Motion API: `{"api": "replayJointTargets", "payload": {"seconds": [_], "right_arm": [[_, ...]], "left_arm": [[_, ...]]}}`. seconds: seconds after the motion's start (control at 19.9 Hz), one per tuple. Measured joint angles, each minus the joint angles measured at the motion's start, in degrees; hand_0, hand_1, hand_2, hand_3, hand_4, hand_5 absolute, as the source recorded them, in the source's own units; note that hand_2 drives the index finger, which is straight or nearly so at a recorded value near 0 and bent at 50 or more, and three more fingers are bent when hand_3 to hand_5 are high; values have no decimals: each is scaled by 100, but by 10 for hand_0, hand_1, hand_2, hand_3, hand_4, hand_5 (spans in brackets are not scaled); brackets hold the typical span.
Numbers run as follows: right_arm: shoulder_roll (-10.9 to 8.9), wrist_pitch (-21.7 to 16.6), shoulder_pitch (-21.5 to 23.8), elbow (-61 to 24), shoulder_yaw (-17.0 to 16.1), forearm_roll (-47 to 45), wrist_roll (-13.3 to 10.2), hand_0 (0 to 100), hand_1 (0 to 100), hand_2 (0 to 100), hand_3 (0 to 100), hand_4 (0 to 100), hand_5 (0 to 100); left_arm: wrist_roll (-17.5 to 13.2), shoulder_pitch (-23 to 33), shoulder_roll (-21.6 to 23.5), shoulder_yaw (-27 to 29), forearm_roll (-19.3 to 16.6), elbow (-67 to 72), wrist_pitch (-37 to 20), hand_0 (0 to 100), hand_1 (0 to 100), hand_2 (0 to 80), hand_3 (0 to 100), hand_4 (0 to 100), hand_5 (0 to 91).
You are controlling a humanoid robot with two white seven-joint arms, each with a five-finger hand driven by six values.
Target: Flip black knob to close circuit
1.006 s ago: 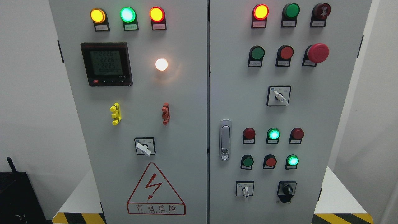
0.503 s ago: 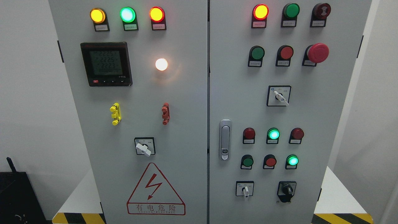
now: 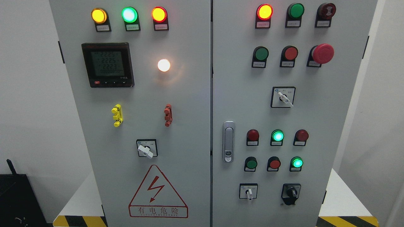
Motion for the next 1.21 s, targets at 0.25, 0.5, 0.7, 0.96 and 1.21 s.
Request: {"api": "replayJointTargets", "payload": {"seconds": [0.25,0.5,0.7,0.96,1.21], "right_arm": [[24,228,-342,-30,96,368,43,0,41,896,1000,888,926],[-2,518,-659,138,161,521,61,0,32,909,1000,889,931],[-55,617,-912,336,194,573,55,0,30,912,1000,890,934],[-103,740,-1183,594,222,601,10,0,31,914,1000,894,938],[-133,810,-1463,868,242,613,9,0,34,915,1000,897,942]], "left_arm": [[1,0,0,0,0,1,0,120,556,0,0,0,0],[2,2,0,0,-1,0,0,120,556,0,0,0,0],[2,1,0,0,-1,0,0,120,556,0,0,0,0],[2,2,0,0,-1,0,1,120,556,0,0,0,0],[2,2,0,0,-1,0,1,120,556,0,0,0,0]]}}
